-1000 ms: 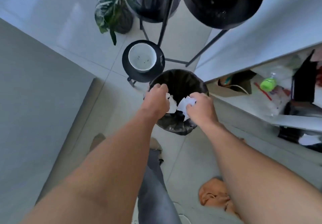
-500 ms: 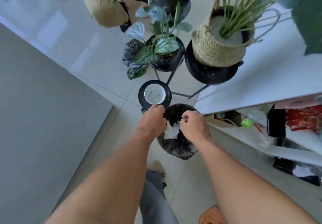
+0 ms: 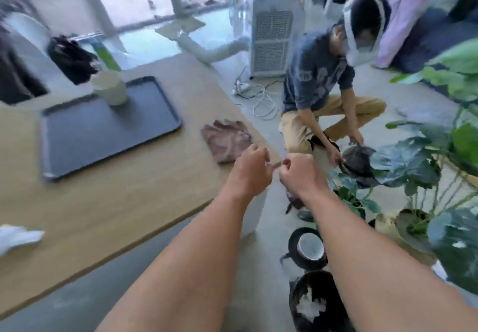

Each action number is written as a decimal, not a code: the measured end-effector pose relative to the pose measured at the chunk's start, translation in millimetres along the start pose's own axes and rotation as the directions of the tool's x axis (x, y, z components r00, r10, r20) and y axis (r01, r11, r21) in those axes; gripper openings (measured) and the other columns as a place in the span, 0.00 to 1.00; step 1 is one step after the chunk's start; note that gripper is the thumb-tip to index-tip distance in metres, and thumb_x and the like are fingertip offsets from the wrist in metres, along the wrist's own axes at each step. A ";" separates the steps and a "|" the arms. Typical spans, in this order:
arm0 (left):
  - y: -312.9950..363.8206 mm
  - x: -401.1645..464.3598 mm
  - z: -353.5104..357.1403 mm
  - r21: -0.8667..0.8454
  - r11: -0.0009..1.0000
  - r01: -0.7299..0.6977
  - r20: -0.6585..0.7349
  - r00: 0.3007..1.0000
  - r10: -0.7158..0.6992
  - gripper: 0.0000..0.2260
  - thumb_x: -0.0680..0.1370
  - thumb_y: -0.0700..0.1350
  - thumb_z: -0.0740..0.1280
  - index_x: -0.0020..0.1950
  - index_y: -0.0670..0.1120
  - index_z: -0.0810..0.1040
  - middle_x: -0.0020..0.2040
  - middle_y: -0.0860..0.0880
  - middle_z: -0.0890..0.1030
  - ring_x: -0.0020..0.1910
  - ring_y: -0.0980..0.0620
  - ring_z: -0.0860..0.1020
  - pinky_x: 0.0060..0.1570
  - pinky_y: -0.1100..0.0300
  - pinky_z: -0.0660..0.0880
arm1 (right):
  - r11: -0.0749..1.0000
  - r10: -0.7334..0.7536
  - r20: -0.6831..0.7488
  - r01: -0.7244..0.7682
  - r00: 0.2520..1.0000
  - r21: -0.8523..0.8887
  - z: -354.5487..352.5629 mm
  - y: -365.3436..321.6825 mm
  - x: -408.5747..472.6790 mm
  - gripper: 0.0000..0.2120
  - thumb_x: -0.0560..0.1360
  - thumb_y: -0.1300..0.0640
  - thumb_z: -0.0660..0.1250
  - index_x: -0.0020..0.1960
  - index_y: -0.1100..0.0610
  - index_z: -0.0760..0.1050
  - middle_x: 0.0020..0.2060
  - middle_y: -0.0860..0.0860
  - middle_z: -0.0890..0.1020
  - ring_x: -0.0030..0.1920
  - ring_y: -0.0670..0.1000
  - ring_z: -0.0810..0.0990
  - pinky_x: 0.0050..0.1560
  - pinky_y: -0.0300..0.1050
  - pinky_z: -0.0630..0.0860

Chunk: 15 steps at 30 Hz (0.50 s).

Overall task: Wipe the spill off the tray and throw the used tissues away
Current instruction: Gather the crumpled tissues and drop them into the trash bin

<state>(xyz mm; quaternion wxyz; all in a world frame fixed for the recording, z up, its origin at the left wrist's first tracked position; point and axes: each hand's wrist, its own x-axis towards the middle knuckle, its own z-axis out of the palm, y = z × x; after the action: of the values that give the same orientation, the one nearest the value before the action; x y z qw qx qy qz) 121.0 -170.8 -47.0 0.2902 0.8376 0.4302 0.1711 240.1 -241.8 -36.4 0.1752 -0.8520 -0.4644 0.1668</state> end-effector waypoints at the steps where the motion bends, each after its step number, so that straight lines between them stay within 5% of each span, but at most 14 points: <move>1: -14.9 -3.6 -32.4 0.017 0.999 0.041 -0.057 0.998 -0.039 0.10 0.69 0.47 0.68 0.48 0.45 0.79 0.50 0.45 0.79 0.48 0.43 0.78 0.47 0.54 0.75 | 0.997 -0.068 0.011 0.068 0.998 -0.020 -3.1 -34.7 6.0 0.10 0.73 0.59 0.60 0.33 0.57 0.73 0.30 0.54 0.74 0.37 0.60 0.78 0.29 0.44 0.64; 5: -76.9 -30.3 -132.3 0.050 0.974 0.220 -0.227 0.953 -0.203 0.06 0.72 0.43 0.64 0.47 0.45 0.78 0.49 0.45 0.78 0.48 0.43 0.77 0.48 0.53 0.75 | 0.951 -0.309 -0.008 0.309 0.951 -0.019 9.2 -150.9 18.8 0.10 0.74 0.55 0.61 0.39 0.54 0.80 0.42 0.60 0.83 0.46 0.62 0.81 0.45 0.47 0.77; 10: -164.8 -82.3 -233.1 0.058 0.894 0.444 -0.435 0.817 -0.378 0.04 0.72 0.41 0.65 0.45 0.44 0.78 0.46 0.45 0.78 0.47 0.44 0.77 0.46 0.55 0.73 | 0.867 -0.487 0.159 0.497 0.859 -0.029 53.5 -278.9 10.7 0.10 0.74 0.57 0.62 0.49 0.56 0.81 0.49 0.58 0.83 0.51 0.61 0.80 0.46 0.46 0.74; 15: -250.0 -150.9 -306.2 0.051 0.734 0.677 -0.529 0.642 -0.555 0.07 0.72 0.42 0.64 0.47 0.44 0.78 0.49 0.44 0.79 0.49 0.41 0.78 0.46 0.54 0.73 | 0.785 -0.605 0.311 0.615 0.733 0.078 111.8 -384.9 -7.7 0.07 0.73 0.57 0.61 0.43 0.56 0.78 0.43 0.56 0.81 0.46 0.60 0.81 0.43 0.46 0.76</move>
<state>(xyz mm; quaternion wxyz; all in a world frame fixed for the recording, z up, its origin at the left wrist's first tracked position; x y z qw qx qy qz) -284.8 -75.4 25.8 0.1099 0.5975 0.7665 0.2084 -95.9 -37.0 40.4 0.1299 -0.6164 -0.7422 0.2286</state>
